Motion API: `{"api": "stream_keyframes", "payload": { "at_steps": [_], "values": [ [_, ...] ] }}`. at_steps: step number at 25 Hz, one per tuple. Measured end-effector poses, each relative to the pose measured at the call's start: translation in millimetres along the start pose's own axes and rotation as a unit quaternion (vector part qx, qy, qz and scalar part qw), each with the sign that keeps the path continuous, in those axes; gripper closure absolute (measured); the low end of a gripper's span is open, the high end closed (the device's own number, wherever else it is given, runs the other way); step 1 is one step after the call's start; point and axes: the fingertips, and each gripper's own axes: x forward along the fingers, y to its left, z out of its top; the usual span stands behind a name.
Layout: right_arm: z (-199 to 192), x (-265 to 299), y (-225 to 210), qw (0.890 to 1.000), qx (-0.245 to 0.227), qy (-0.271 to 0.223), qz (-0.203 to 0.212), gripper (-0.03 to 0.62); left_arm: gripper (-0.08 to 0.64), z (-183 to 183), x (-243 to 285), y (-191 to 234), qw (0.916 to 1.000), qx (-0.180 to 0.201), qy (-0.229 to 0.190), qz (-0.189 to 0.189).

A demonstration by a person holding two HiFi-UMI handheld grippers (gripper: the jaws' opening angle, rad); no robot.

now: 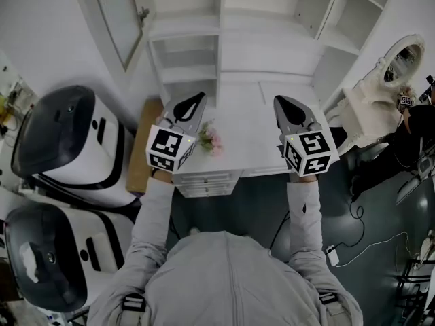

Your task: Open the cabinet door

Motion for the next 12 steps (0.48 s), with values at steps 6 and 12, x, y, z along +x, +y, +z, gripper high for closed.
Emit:
{"api": "stream_keyframes", "payload": {
  "at_steps": [6,12],
  "values": [
    [-16,-8,-4,1.000,0.015,0.007,-0.004,0.591,0.542,-23,-5,-11,0.9996,0.003,0.024,-0.016],
    [-26,-6,5,1.000,0.003,0.023,0.010,0.592,0.543,-26,-5,-11,0.9995,0.001,0.030,-0.011]
  ]
}}
